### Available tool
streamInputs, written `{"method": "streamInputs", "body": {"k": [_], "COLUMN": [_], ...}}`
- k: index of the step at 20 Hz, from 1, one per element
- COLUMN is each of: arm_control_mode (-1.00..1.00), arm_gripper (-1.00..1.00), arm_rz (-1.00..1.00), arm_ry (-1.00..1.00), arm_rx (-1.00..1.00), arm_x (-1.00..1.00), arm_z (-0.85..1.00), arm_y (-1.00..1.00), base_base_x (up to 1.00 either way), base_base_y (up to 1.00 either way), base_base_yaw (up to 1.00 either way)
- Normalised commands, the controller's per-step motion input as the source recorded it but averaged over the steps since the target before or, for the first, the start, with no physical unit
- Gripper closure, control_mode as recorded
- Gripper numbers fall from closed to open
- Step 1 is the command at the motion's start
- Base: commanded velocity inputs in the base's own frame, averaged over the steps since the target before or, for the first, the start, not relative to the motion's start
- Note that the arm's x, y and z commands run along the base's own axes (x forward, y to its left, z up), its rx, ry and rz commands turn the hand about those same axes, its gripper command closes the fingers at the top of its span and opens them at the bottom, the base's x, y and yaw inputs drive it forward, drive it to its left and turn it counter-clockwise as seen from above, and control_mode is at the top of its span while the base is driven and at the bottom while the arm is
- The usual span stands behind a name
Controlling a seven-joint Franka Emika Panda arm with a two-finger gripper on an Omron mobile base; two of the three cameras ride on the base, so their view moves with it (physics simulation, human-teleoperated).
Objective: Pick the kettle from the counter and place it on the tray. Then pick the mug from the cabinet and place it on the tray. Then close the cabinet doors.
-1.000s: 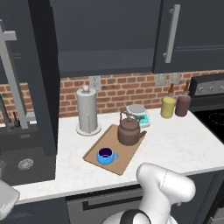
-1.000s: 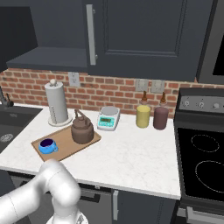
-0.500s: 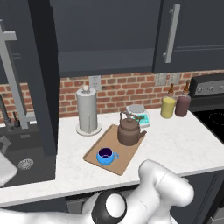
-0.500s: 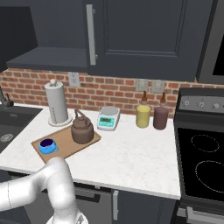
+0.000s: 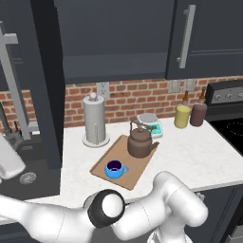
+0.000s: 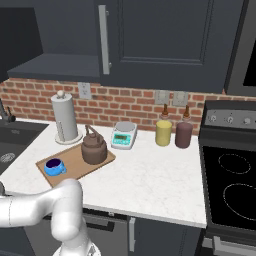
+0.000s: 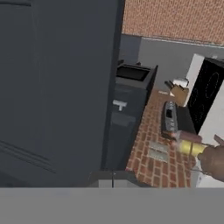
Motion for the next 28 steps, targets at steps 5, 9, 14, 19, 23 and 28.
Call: {"method": "streamInputs", "body": {"k": [5,9,14,19,23,28], "arm_control_mode": [-1.0,-1.0,-1.0,-1.0,-1.0,-1.0], "arm_gripper": [1.0,1.0,1.0,1.0,1.0,1.0], "arm_rz": [-0.09,-0.06,-0.03,-0.01,0.0,0.0], "arm_ry": [-0.19,-0.14,-0.16,-0.16,-0.15,-0.02], "arm_rx": [0.0,0.0,0.0,0.0,0.0,-0.03], "arm_x": [0.03,0.0,0.0,0.0,-0.05,-0.15], "arm_z": [0.0,0.0,0.0,0.09,0.1,0.0], "arm_y": [-0.66,-0.87,-0.84,-0.81,-0.9,-0.92], "base_base_x": [0.0,0.0,0.0,0.0,0.0,0.0], "base_base_y": [0.0,0.0,0.0,0.0,0.0,0.0], "base_base_yaw": [0.0,0.0,0.0,0.0,0.0,0.0]}}
